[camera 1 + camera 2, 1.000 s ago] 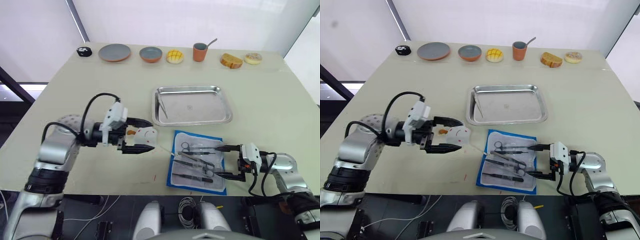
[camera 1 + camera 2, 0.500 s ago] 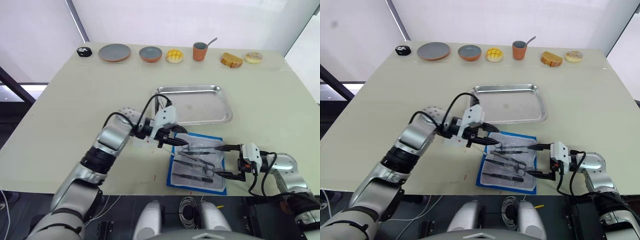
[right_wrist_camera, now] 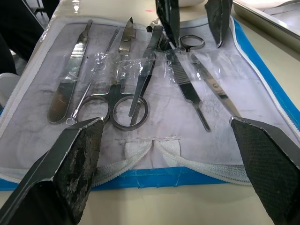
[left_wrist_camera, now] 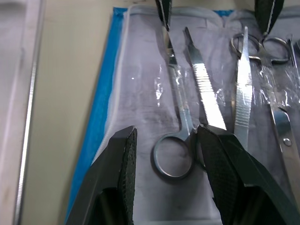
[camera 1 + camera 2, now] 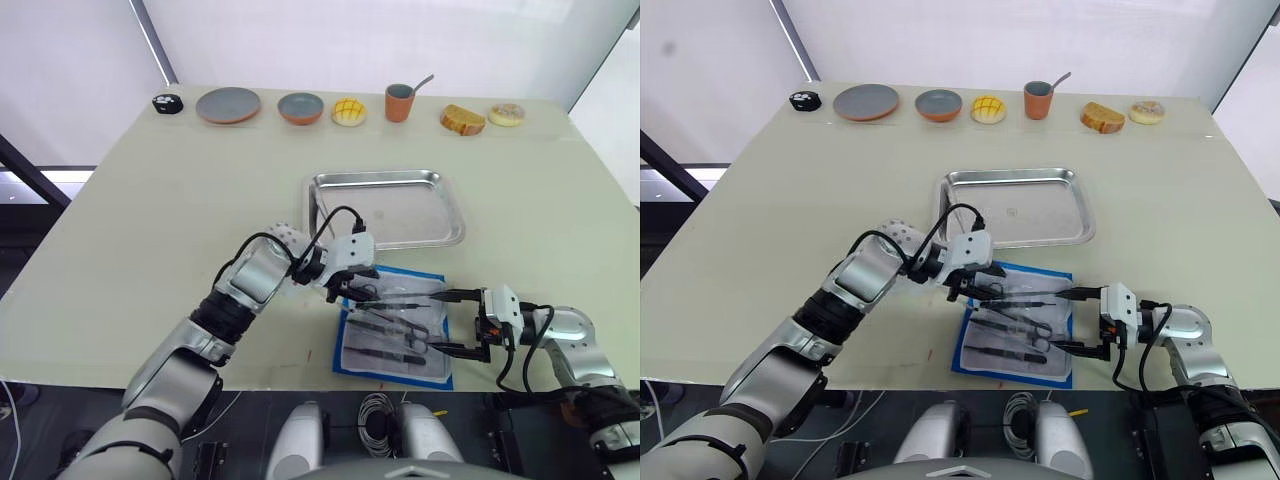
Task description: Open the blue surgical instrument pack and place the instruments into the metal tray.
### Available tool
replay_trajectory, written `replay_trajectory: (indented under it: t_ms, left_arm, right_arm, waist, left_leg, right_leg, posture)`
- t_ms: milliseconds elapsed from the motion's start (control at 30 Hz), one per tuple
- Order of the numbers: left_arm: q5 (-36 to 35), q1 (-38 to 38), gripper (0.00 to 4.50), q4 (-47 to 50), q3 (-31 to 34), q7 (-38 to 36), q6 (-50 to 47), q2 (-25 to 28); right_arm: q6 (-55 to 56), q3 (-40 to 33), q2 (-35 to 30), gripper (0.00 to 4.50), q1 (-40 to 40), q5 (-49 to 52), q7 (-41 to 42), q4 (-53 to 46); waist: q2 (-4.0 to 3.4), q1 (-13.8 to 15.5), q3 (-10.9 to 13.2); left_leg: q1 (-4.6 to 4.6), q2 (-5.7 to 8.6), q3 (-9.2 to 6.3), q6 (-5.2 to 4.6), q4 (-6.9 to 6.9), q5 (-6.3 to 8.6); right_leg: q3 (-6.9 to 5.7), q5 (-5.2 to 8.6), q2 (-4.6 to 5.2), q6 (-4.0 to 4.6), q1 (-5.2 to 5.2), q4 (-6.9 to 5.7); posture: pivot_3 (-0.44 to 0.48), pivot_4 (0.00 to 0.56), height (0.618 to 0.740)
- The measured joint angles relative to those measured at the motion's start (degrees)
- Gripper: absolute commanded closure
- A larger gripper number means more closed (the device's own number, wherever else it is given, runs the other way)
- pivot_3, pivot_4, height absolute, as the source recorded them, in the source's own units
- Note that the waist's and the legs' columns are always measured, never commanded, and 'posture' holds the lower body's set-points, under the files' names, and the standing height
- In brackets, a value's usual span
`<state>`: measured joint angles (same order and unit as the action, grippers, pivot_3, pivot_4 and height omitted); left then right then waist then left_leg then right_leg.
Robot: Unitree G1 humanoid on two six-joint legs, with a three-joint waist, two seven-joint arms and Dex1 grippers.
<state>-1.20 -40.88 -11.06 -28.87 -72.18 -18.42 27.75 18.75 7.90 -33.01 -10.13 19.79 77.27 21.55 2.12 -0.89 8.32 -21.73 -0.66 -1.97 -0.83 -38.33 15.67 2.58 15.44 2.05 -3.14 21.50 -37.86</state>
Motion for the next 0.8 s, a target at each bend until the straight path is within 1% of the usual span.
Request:
replay_trajectory:
  t_ms: [267,433,533,567,600,800]
  left_arm:
    - [2.4,-0.9,2.31,-1.3,-1.1,-0.1,0.4,-2.0]
    - [3.8,-1.9,2.31,-1.5,-1.6,-0.1,0.5,-2.2]
    - [4.4,-2.4,3.10,-2.0,-2.2,-0.2,1.2,-2.2]
    - [4.4,-2.4,3.52,-2.0,-2.3,-0.3,1.4,-2.1]
    - [4.5,-2.4,3.72,-2.0,-2.6,-0.3,1.7,-2.1]
    - [5.6,-2.6,3.72,-2.3,-2.7,-0.1,3.4,-2.1]
  right_arm:
    - [0.0,0.0,0.3,0.00,0.2,-0.2,-0.4,-0.2]
    - [0.0,0.0,0.4,0.00,0.3,-0.2,-0.7,-0.3]
    - [-0.1,0.0,0.4,0.00,0.3,-0.3,-0.9,-0.3]
    - [-0.1,0.0,0.4,0.00,0.3,-0.3,-0.9,-0.3]
    - [-0.2,0.0,0.4,0.00,0.3,-0.3,-0.9,-0.3]
    - [-0.2,0.0,0.7,0.00,0.2,-0.4,-1.4,-0.3]
  waist:
    - [0.01,-0.2,0.0]
    - [0.00,-0.2,0.0]
    - [0.01,-0.2,0.0]
    - [0.01,-0.2,0.0]
    - [0.01,-0.2,-0.1]
    - [0.03,-0.3,-0.1]
  left_leg:
    - [0.01,-0.02,-0.01,0.00,0.01,0.00]
    - [0.02,-0.01,0.00,0.00,0.01,0.00]
    - [0.03,-0.02,-0.01,0.00,0.01,0.00]
    - [0.03,-0.02,-0.01,0.00,0.01,0.00]
    - [0.03,-0.03,-0.01,0.00,0.01,0.00]
    - [0.06,-0.07,-0.01,0.00,0.01,0.00]
  right_leg:
    - [0.00,0.00,-0.04,0.01,0.00,-0.01]
    - [0.01,0.00,-0.04,0.01,0.00,-0.01]
    - [0.00,0.00,-0.05,0.01,-0.01,-0.01]
    - [0.01,0.00,-0.05,0.01,-0.01,-0.01]
    - [0.00,0.00,-0.05,0.01,-0.01,-0.01]
    - [0.01,0.00,-0.07,0.02,-0.02,-0.01]
  posture:
    - [0.000,0.150,0.740]
    - [0.000,0.150,0.740]
    - [0.000,0.150,0.740]
    - [0.000,0.150,0.740]
    - [0.000,0.150,0.740]
    - [0.000,0.150,0.740]
